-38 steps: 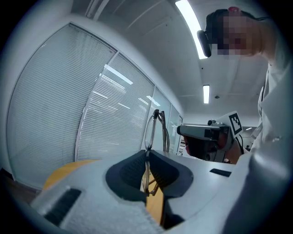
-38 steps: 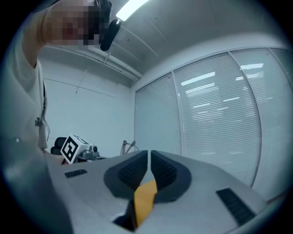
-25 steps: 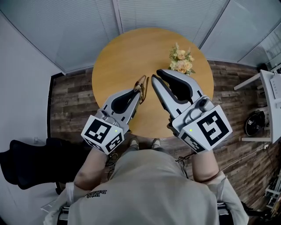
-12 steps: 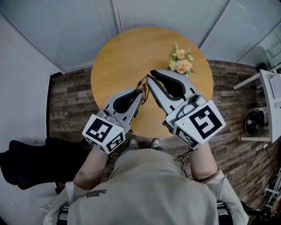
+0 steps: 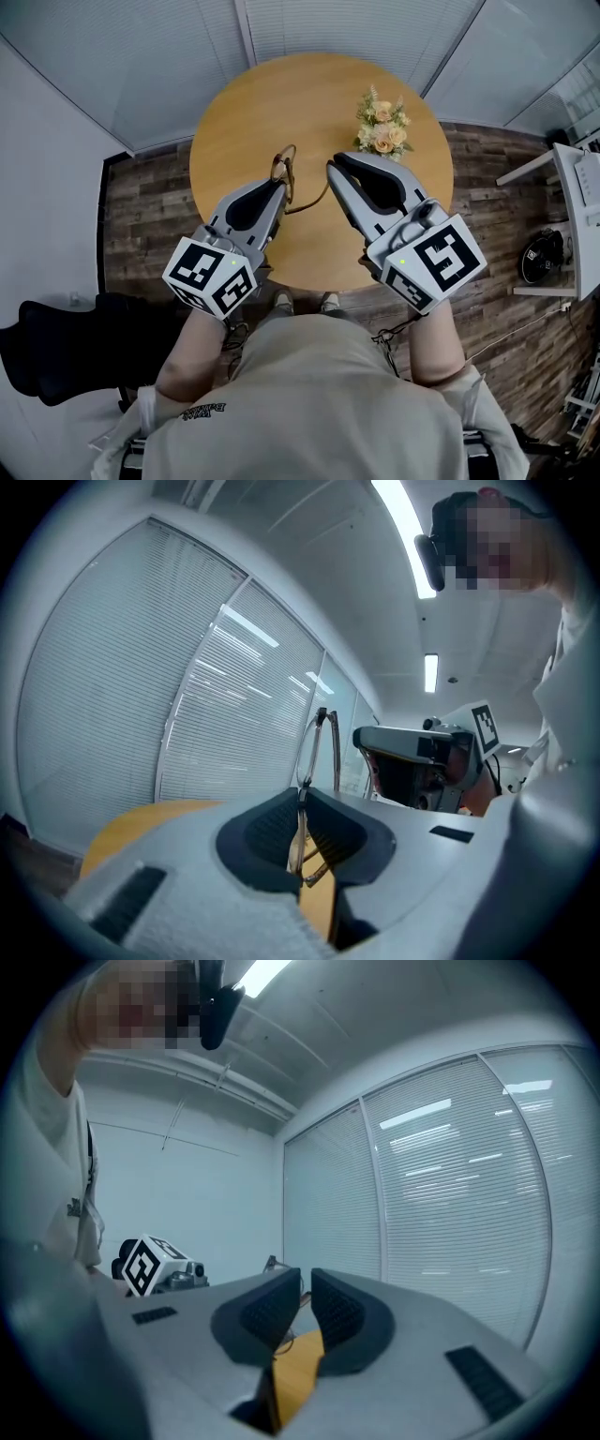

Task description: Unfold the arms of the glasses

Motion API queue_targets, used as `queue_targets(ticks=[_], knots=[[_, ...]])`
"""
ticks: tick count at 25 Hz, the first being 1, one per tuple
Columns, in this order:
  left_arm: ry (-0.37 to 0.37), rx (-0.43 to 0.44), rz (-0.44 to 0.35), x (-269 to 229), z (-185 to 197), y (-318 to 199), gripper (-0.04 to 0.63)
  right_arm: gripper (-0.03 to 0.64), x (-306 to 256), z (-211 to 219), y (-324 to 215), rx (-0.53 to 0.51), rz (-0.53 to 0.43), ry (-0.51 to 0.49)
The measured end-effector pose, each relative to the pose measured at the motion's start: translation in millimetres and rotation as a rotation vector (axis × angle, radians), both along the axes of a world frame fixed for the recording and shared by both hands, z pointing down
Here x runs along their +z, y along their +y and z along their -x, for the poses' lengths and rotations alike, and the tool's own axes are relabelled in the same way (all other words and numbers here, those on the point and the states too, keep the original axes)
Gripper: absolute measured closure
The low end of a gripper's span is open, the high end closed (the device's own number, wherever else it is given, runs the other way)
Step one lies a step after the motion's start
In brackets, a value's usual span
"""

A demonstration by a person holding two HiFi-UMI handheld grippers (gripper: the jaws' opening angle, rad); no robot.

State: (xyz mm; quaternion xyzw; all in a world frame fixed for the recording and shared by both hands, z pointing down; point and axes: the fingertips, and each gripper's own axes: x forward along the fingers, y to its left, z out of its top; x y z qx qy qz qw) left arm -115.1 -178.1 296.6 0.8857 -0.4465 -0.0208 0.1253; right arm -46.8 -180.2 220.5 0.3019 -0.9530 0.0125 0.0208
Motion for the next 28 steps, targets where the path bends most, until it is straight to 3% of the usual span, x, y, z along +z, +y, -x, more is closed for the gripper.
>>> queue_targets(ticks=[5, 12, 23, 28], knots=[[0.010, -0.070, -0.001, -3, 17, -9, 0.554, 0.577, 16, -15, 4, 0.015, 0.048, -0.017], [0.020, -0.104, -0.010, -6, 26, -15, 0.554, 0.577, 50, -34, 10, 0.051, 0.124, 0.018], [0.000, -0.059, -0.014, -6, 17, -10, 0.554, 0.578, 111, -49, 37, 0.066, 0.235, 0.100], [-0.052, -0.033, -0.006, 2, 8, -7, 0.554, 0.578, 117, -52, 42, 0.076, 0.213, 0.161]])
